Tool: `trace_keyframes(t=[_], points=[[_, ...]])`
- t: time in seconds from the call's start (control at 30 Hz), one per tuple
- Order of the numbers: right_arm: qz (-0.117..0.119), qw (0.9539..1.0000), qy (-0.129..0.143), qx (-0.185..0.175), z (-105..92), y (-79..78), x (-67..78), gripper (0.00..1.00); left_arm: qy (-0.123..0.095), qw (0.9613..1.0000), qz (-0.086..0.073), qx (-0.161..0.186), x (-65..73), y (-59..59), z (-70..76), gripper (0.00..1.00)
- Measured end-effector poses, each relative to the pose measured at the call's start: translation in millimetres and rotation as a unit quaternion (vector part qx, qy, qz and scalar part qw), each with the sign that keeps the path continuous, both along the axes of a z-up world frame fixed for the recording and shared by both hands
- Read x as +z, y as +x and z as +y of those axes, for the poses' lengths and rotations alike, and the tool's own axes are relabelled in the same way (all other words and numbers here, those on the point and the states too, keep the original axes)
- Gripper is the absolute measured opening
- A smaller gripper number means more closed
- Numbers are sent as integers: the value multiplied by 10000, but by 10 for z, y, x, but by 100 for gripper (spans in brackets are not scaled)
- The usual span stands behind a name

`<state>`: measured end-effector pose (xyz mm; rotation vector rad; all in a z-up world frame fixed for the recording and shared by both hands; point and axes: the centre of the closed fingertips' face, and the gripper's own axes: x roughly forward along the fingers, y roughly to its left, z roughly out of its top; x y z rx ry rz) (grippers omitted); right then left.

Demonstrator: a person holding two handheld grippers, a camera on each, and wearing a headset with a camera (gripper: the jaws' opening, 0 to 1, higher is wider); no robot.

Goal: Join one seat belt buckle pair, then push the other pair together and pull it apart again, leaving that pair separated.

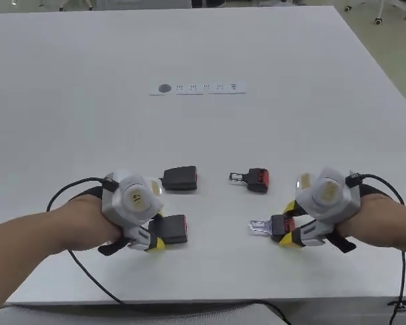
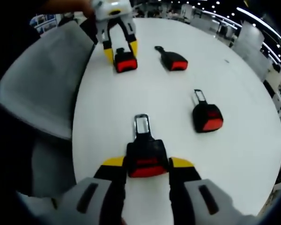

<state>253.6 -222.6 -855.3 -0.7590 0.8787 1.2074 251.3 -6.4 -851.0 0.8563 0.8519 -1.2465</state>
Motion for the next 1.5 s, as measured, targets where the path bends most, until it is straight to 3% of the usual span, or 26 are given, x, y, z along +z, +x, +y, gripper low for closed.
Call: trace_keyframes(t=[0.03,0.13,0.27,0.5,0.73,1.27,1.5], points=[[18,10000,0,44,1,-2,-2,35,48,10000,41,73,-5,-11,12,33],[119,9998,-25,169,-3,11,-7,34,267,9990,-1,-372,-25,-30,6,33],[205,9994,-115,240,2,2,-22,34,302,9981,21,-539,-25,-38,-4,33],[184,9992,-156,307,-6,-14,-21,34,312,9988,136,-354,-36,-52,-11,33],[160,9994,-190,222,47,-23,-11,34,289,9992,101,-263,-37,-52,-10,33],[18,9995,133,287,797,-55,-10,34,229,9993,118,-261,-37,-41,-22,33],[-19,9987,126,487,1077,-69,-18,34,219,9994,120,-258,-40,-37,-20,33]])
